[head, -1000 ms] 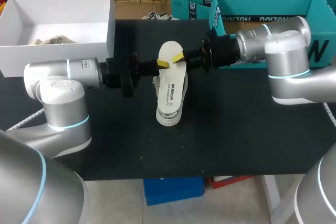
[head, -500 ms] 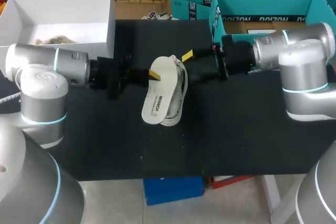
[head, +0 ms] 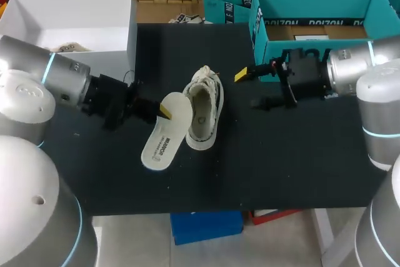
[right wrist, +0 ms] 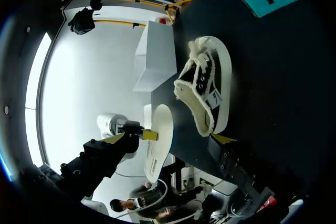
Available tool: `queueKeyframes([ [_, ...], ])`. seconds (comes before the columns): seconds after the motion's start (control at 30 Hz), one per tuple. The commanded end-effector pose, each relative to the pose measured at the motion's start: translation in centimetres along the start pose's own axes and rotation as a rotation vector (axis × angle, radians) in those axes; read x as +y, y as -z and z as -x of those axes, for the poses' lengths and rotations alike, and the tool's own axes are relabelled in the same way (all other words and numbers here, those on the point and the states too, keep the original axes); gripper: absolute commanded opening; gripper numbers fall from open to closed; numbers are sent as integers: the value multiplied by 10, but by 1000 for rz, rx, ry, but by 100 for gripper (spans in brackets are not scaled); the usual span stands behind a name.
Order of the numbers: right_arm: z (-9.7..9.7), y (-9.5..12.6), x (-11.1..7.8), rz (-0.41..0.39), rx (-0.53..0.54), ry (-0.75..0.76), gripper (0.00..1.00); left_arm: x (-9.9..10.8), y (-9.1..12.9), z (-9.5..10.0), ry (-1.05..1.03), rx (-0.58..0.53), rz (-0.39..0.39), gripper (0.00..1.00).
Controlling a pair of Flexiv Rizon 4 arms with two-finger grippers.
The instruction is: Take the shoe out of the shoebox, open the shoe tongue, remove and reinsert the insole, then place the shoe into the shoebox
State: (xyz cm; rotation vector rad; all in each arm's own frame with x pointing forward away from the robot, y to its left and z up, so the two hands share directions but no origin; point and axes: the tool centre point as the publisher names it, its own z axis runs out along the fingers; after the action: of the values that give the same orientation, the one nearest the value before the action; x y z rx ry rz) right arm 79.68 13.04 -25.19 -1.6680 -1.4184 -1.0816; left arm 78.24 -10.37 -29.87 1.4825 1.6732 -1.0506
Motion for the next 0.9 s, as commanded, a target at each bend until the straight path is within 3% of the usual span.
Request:
queueKeyframes([
  [0.03,-9,26,-31,223,-77,-14,100,-14,14,-3,0,38,-3,0],
  [0.33,-22,46,-56,318,-159,-26,100,-28,12,-11,-10,72,-62,0],
  [0.9,-30,51,-73,332,-207,-31,100,-35,2,-18,-35,127,-144,0],
])
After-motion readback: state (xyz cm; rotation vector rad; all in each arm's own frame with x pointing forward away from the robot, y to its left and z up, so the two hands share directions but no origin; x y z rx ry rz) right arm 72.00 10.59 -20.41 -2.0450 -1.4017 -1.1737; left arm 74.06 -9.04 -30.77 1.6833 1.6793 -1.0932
